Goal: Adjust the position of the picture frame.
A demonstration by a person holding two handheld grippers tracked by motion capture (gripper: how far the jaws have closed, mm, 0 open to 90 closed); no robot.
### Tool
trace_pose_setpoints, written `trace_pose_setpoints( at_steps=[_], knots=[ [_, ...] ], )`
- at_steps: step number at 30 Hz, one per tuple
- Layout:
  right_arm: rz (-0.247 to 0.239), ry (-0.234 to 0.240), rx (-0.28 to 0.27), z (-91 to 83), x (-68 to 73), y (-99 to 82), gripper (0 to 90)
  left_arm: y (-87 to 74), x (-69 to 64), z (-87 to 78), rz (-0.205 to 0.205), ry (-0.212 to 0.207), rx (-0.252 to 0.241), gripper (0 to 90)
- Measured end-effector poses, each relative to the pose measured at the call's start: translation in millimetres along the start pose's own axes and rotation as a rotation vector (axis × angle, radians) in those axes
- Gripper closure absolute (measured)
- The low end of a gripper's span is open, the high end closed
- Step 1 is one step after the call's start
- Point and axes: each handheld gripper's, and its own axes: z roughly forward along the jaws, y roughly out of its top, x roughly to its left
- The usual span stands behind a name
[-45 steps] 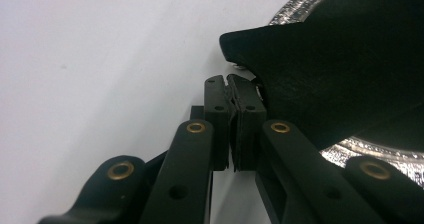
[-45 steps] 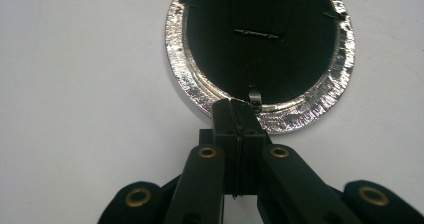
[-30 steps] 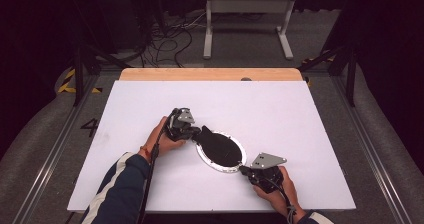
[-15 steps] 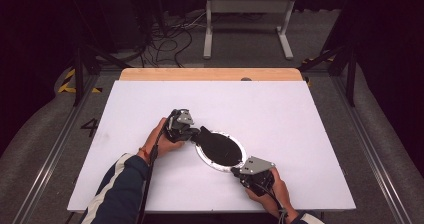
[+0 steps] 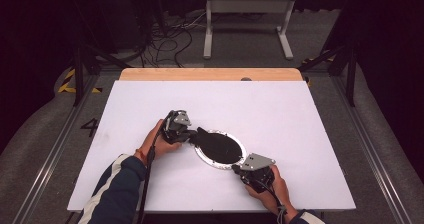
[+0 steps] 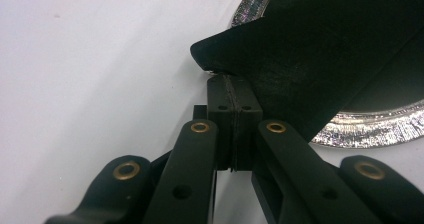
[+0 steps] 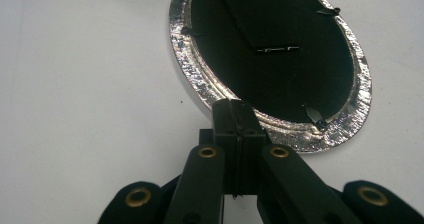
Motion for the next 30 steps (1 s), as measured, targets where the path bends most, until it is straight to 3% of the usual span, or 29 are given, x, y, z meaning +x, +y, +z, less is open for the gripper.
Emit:
trace_pose_setpoints(
  at_steps=[30],
  knots=[
    [0.051,-0.043,0.019,6.8,-17.7,5.8,90.0,-15.6,-5.5,-12.5,-0.020,-0.032,-0.008,89.8]
  ],
)
